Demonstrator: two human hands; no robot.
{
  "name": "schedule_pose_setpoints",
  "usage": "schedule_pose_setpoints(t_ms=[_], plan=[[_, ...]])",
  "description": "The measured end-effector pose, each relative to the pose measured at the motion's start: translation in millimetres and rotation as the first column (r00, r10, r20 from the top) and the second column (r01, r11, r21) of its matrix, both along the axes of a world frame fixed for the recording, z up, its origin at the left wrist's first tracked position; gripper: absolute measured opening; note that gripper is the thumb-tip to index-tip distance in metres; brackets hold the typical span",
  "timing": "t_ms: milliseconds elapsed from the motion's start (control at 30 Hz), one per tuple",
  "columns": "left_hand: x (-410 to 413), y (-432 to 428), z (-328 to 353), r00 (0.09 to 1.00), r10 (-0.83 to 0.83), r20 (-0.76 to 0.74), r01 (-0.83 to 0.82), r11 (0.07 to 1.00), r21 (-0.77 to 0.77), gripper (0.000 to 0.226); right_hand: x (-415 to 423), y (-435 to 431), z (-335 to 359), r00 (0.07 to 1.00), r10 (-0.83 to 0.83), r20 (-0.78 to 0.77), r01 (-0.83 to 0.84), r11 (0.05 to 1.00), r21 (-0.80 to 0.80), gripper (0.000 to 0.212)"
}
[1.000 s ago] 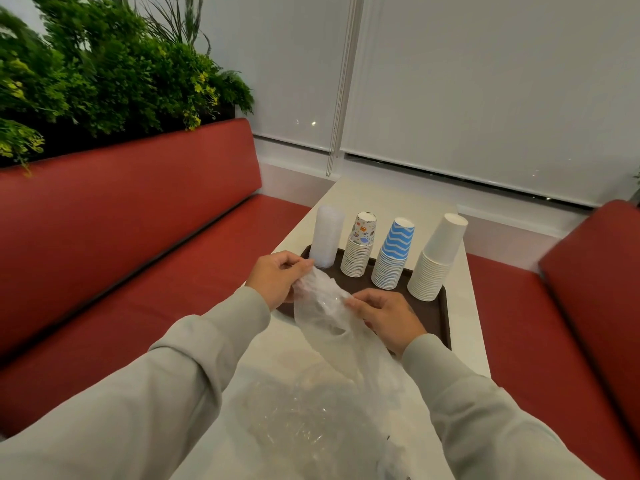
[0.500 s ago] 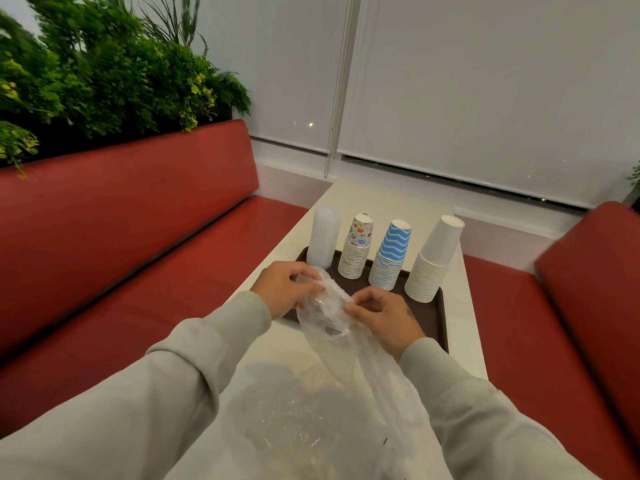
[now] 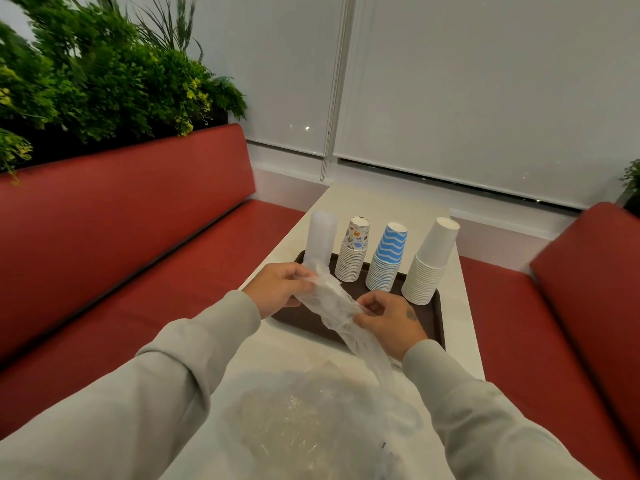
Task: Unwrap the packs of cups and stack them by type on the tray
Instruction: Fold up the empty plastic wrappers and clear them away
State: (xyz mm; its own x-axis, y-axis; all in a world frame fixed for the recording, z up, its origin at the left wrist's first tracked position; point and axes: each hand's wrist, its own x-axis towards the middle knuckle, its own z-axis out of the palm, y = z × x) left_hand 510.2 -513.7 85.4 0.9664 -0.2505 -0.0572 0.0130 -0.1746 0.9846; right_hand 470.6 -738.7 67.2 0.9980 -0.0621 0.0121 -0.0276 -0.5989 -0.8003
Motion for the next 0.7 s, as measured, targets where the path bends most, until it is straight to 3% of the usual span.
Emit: schedule_pose_setpoints(t_ms=[167, 300, 400, 533, 700], plan=[[-4, -5, 7, 0.999, 0.034, 0.036, -0.029, 0.989, -0.142, 0.018, -4, 2, 5, 0.997, 0.055, -0.058, -0.055, 0.998, 0.011, 0.007], [-6, -8, 14, 0.993, 0.099, -0.057, -0.112, 0.941, -0.319, 0.032, -5, 1, 5, 0.997, 0.050, -0.053, -0.049, 0.998, 0.028, 0.010], [-10, -8, 11, 0.982, 0.103, -0.159, -0.148, 0.940, -0.306, 0.035, -4, 0, 5, 1.000, 0.010, -0.022, -0.009, 0.999, 0.045, 0.017], [-19, -16, -1, 0.977, 0.013, -0.212, -0.064, 0.969, -0.239, 0.062, -4, 2, 9, 1.000, 0.006, 0.001, -0.006, 0.997, 0.077, 0.026], [-27, -34, 4, 0.987, 0.042, -0.154, -0.075, 0.973, -0.219, 0.044, -7, 10, 11, 0.996, 0.086, -0.034, -0.088, 0.995, -0.052, 0.033]])
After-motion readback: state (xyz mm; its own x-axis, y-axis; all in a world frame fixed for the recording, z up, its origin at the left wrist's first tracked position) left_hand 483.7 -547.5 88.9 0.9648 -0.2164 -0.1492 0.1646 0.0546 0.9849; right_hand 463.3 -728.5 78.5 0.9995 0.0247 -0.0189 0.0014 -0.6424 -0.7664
